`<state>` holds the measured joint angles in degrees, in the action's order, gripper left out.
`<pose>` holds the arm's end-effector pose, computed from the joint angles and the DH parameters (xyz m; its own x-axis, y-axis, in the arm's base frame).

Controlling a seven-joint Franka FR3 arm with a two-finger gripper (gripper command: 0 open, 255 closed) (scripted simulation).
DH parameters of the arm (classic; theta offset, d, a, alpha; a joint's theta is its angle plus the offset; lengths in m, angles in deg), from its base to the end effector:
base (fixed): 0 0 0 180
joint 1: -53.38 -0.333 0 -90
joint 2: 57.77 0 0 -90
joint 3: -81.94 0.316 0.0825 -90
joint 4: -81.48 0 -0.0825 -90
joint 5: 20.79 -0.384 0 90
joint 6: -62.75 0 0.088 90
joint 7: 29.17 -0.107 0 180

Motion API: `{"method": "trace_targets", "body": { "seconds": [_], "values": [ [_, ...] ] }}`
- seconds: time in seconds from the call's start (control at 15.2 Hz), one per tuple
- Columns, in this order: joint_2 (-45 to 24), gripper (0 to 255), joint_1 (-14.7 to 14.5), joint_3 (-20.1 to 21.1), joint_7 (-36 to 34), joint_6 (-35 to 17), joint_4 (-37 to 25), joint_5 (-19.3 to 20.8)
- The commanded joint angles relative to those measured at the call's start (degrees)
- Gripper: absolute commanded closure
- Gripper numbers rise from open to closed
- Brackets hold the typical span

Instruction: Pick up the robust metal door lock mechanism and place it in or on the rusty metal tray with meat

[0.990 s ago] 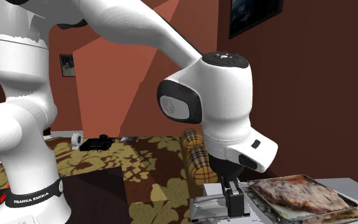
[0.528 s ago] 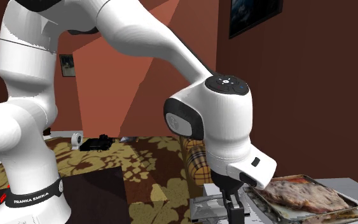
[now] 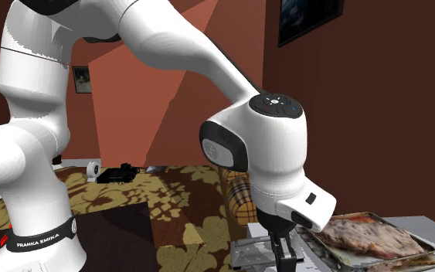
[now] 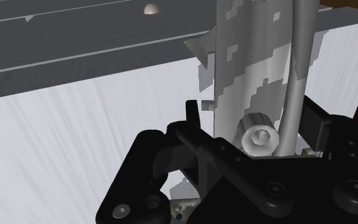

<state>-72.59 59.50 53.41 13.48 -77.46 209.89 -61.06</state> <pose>0.4452 -0.3080 0.2646 0.9039 -0.3995 0.1529 -0.3492 -0.8956 -0.2754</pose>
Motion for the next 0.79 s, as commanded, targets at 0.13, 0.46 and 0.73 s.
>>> {"method": "trace_targets", "body": {
  "seconds": [0.13, 0.46, 0.73],
  "values": [
    [-0.03, 255, 0.00, 0.00, -0.01, 0.00, 0.01, 0.01],
    [0.00, 255, -0.02, 0.00, -0.03, -0.01, 0.03, 0.03],
    [1.97, 255, -0.60, -0.87, -2.10, 1.21, 0.02, 2.45]
  ]
}}
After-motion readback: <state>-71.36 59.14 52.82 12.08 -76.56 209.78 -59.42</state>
